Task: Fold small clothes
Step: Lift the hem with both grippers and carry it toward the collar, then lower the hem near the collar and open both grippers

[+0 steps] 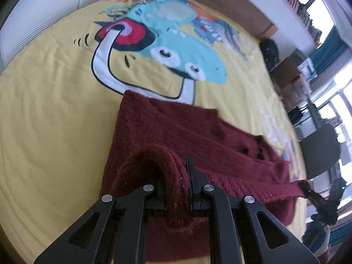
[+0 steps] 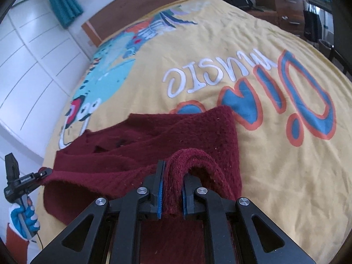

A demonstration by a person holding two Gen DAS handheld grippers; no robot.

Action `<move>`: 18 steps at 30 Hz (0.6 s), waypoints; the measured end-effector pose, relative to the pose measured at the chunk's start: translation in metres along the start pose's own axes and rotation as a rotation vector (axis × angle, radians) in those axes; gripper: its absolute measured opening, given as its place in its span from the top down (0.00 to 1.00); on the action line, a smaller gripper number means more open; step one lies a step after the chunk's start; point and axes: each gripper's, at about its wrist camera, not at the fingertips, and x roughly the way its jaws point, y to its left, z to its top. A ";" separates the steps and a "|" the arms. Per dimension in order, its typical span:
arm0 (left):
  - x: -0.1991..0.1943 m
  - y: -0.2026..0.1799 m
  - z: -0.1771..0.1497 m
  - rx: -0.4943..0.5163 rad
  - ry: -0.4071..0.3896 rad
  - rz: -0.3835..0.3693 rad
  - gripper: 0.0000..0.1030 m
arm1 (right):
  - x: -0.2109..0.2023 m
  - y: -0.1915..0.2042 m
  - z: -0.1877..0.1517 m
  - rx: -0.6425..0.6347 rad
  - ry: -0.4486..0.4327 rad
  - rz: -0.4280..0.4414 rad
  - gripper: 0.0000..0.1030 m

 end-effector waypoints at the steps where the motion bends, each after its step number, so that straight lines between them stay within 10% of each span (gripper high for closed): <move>1: 0.004 0.001 0.000 -0.001 0.005 0.004 0.89 | 0.003 -0.001 0.001 0.005 0.003 0.001 0.88; 14: 0.029 0.017 0.016 -0.074 0.036 -0.057 0.66 | 0.037 -0.015 0.018 0.085 0.044 0.020 0.77; 18: 0.024 0.015 0.023 -0.090 0.025 -0.070 0.56 | 0.039 -0.018 0.026 0.124 0.033 0.026 0.51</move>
